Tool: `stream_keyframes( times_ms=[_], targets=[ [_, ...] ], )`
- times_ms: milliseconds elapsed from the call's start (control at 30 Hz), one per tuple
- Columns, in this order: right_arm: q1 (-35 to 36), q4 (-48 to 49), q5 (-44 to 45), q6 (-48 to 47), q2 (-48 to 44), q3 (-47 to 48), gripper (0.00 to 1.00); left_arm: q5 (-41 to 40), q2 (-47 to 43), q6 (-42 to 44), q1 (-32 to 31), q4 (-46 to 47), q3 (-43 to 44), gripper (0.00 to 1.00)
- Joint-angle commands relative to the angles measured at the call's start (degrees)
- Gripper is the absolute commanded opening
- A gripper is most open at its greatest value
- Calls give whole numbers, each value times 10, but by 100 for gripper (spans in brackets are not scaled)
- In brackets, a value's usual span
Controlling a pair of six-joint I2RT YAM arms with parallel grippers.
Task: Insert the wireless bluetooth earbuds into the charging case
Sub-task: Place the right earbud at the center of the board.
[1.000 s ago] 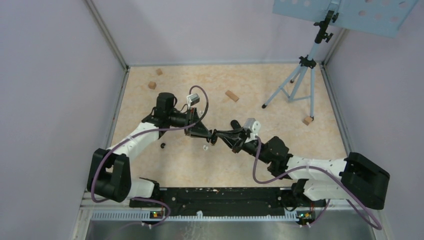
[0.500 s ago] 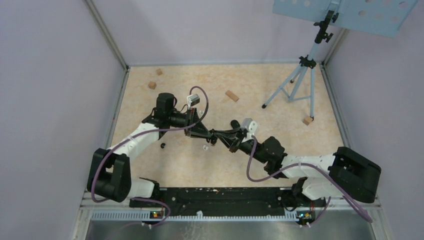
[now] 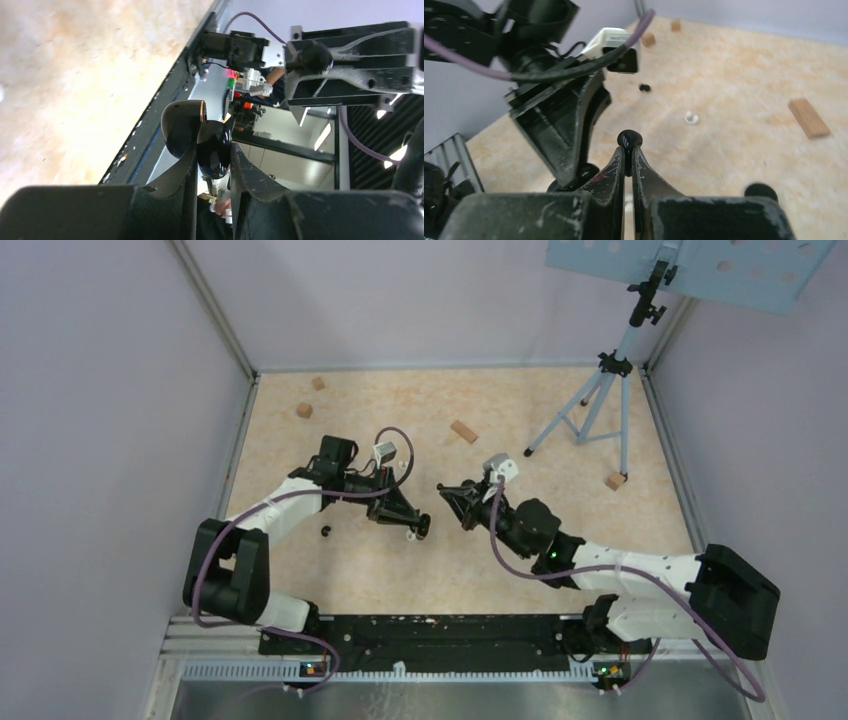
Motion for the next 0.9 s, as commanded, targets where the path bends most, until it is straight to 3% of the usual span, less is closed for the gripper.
stream_keyframes(
  times_ms=[0,100,267,600,733,867],
  targets=[
    [-22,-318,77,103,5,73,0,-60,16,77,5,-89,9,0],
    [-27,-409,91,148,30,87,0,-74,16,74,5,-84,3,0],
    [-29,-591,157,321,101,137,0,-79,17,77,5,-87,1,0],
    [-29,-625,117,376,193,161,0,-80,16,84,6,-97,3,0],
    [-30,-631,113,368,193,166,34,-80,18,86,5,-99,3,0],
    [-30,-649,117,367,192,179,49,-79,22,86,5,-96,4,0]
  ],
)
